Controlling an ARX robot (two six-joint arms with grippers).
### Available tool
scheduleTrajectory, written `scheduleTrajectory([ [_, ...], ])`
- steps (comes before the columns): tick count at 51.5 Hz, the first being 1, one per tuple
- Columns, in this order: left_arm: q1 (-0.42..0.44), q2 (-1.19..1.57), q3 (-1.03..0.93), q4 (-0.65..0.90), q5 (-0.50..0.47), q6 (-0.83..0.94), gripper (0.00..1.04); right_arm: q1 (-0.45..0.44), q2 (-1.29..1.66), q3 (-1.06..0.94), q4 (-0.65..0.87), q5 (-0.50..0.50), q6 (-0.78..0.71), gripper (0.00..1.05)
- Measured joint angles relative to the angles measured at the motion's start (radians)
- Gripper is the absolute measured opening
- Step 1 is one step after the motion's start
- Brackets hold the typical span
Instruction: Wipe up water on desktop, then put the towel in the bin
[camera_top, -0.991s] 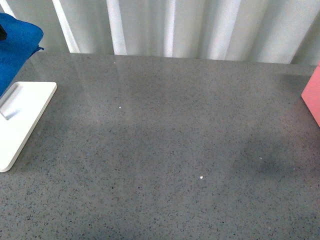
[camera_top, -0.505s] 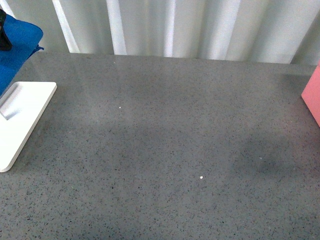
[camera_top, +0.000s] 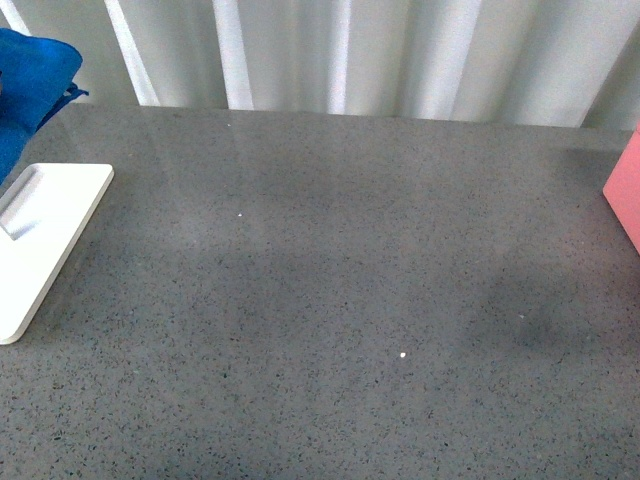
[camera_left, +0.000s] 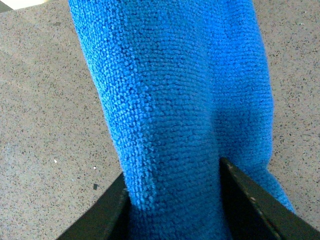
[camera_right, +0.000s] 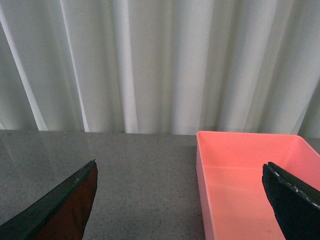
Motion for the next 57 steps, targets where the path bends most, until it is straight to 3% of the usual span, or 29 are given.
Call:
scheduleTrajectory([
  [11, 0.016, -0.061, -0.003, -0.035, 0.095, -0.020, 0.09, 0.000, 0.000, 0.000, 0.000, 0.000, 0.000, 0.98],
  [13, 0.018, -0.079, -0.003, -0.046, 0.114, -0.023, 0.07, 0.000, 0.000, 0.000, 0.000, 0.000, 0.000, 0.98],
  [29, -0.031, -0.252, -0.004, -0.063, 0.252, -0.067, 0.06, 0.000, 0.000, 0.000, 0.000, 0.000, 0.000, 0.98],
  [36, -0.154, -0.362, -0.061, -0.005, 0.441, -0.198, 0.06, 0.000, 0.000, 0.000, 0.000, 0.000, 0.000, 0.98],
  [41, -0.256, -0.408, -0.099, 0.105, 0.526, -0.336, 0.06, 0.000, 0.000, 0.000, 0.000, 0.000, 0.000, 0.98],
  [49, -0.423, -0.403, -0.109, 0.245, 0.539, -0.513, 0.06, 0.000, 0.000, 0.000, 0.000, 0.000, 0.000, 0.98],
  [57, -0.495, -0.364, -0.109, 0.318, 0.475, -0.604, 0.06, 0.000, 0.000, 0.000, 0.000, 0.000, 0.000, 0.98],
])
